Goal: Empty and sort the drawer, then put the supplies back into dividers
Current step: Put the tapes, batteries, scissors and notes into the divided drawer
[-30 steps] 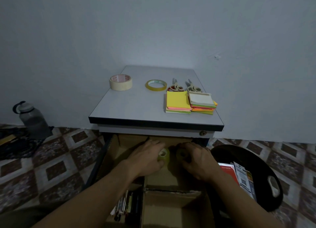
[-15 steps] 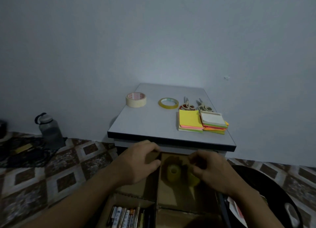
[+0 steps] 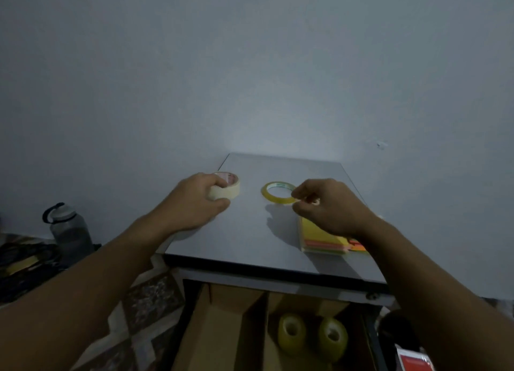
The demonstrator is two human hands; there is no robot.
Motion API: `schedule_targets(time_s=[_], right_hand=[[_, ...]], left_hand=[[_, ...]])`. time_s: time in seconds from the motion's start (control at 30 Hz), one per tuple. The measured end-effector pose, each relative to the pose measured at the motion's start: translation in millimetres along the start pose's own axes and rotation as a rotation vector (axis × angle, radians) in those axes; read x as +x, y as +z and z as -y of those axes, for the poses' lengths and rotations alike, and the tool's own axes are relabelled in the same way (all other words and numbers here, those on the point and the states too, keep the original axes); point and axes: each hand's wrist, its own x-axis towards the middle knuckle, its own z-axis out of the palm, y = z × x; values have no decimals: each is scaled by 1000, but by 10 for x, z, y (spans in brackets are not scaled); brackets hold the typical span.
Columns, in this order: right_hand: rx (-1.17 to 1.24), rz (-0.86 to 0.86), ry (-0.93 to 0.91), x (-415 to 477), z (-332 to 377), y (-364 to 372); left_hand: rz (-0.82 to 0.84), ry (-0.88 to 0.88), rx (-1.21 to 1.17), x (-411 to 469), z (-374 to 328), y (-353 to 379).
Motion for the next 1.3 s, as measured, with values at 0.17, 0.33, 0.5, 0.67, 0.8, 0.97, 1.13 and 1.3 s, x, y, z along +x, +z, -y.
schedule_targets(time_s=[0.17, 0.33, 0.5, 0.67, 0.8, 0.97, 1.13, 1.3], right_hand=[[-128, 68, 55, 596, -209, 179], [-301, 166, 93, 888, -286, 388], [-429, 195, 49, 962, -266, 565], [-432, 156, 22, 968, -251, 597], [-382, 92, -15, 872, -182, 515], [-260, 42, -54, 570, 19, 250], [-112, -53, -84, 129, 219, -87], [-85, -152, -80, -356, 269, -302]], left_hand=[[24, -43, 44, 438, 199, 123], [95, -69, 90, 666, 470, 307], [56, -39, 108, 704, 594, 369], [38, -47, 130, 653, 582, 345], [23, -33, 97, 532, 483, 229], [-2, 23, 44, 247, 171, -29], [-32, 77, 13, -150, -179, -230], [-41, 130, -30, -514, -460, -258]])
